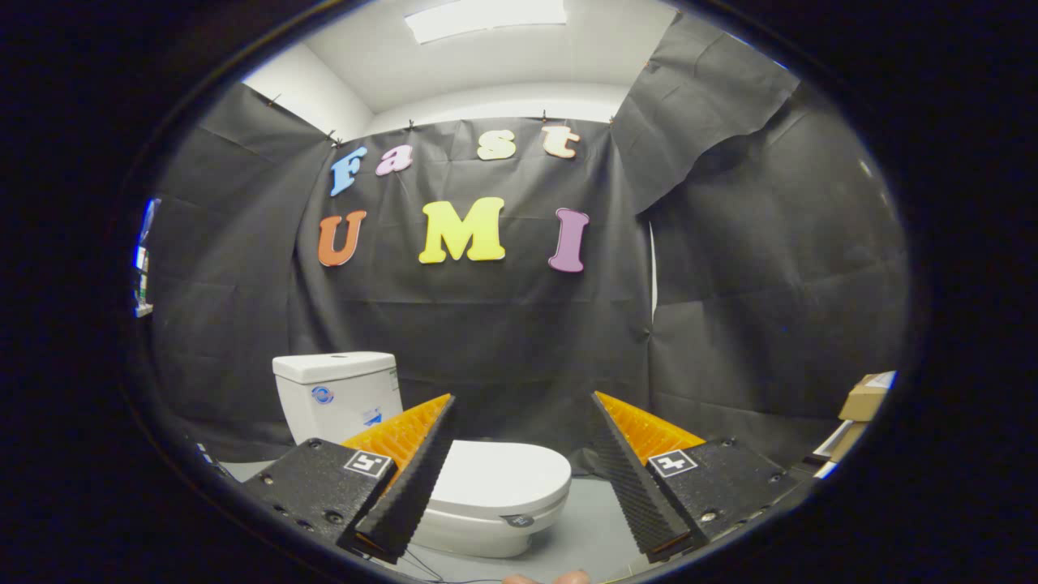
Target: Open the toilet lid.
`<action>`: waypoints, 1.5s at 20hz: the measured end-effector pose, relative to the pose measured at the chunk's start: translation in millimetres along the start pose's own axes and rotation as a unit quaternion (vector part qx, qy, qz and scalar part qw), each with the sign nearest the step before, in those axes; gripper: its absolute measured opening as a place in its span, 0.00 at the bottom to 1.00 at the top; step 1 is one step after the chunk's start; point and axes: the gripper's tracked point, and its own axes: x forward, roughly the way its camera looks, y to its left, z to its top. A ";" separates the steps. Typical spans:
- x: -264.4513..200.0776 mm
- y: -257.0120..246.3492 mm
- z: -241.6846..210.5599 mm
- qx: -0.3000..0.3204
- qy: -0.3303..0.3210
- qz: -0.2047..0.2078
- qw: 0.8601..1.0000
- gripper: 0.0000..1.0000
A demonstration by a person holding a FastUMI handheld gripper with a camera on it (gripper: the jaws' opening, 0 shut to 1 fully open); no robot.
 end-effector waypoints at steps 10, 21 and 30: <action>8.0 -11.0 -2.0 -0.015 -0.003 -0.018 1.000 1.00; 50.0 -18.6 -28.2 0.036 0.038 -0.072 0.996 1.00; 100.9 4.7 -116.6 0.102 0.136 -0.051 0.984 1.00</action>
